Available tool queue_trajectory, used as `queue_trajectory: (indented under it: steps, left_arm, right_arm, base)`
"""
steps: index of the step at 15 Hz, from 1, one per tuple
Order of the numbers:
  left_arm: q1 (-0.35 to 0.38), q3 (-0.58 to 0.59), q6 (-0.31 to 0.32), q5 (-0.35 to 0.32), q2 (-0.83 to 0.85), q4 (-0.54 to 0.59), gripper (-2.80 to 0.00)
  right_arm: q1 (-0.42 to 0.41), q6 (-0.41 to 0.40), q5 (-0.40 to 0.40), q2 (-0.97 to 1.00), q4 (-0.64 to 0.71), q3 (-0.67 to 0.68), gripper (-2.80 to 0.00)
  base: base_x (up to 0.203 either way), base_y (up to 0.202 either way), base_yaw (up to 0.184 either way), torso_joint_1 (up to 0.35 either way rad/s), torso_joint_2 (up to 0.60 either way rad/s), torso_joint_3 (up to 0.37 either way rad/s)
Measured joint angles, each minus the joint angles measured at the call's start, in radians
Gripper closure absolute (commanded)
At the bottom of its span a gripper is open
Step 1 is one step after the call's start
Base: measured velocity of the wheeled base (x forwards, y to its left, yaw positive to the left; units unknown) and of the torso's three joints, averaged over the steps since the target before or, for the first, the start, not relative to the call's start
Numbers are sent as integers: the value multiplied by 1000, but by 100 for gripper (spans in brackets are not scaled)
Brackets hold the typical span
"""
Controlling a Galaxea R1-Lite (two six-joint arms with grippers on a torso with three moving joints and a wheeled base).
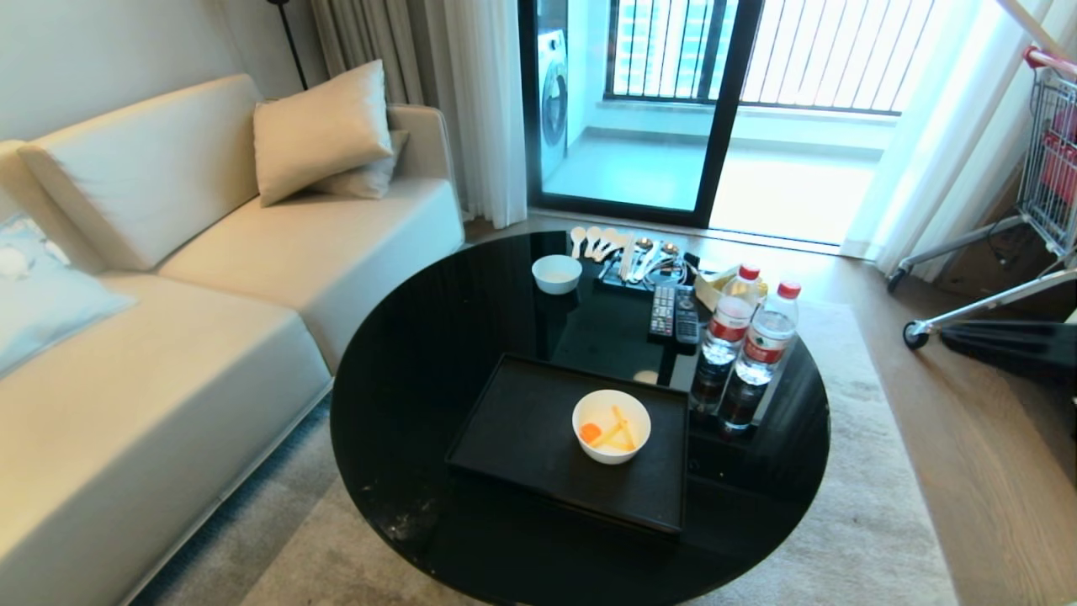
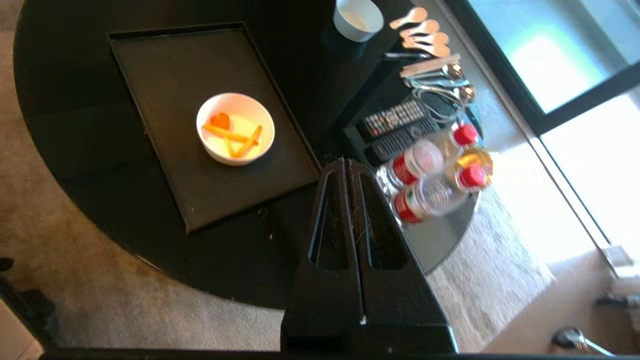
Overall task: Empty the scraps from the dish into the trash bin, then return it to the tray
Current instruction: Pick up the bowl with leftover food
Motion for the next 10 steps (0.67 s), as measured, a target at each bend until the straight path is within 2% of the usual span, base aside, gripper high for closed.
queue_trajectory:
  steps: [3, 5, 7, 10]
  left_arm:
    - [0, 0, 0, 0, 0, 0, 0]
    - [0, 0, 0, 1, 0, 0, 0]
    - [0, 0, 0, 1, 0, 0, 0]
    - [0, 0, -1, 0, 0, 0, 0]
  right_arm:
    - [93, 34, -25, 288, -63, -215, 0]
    - [139, 102, -41, 470, -82, -386, 0]
    - [175, 213, -82, 629, -89, -513, 0]
    - [219, 487, -223, 807, -87, -600, 0]
  base:
    - [0, 0, 0, 0, 0, 0]
    - [0, 0, 0, 0, 0, 0]
    - [0, 0, 0, 0, 0, 0]
    - [0, 0, 0, 0, 0, 0]
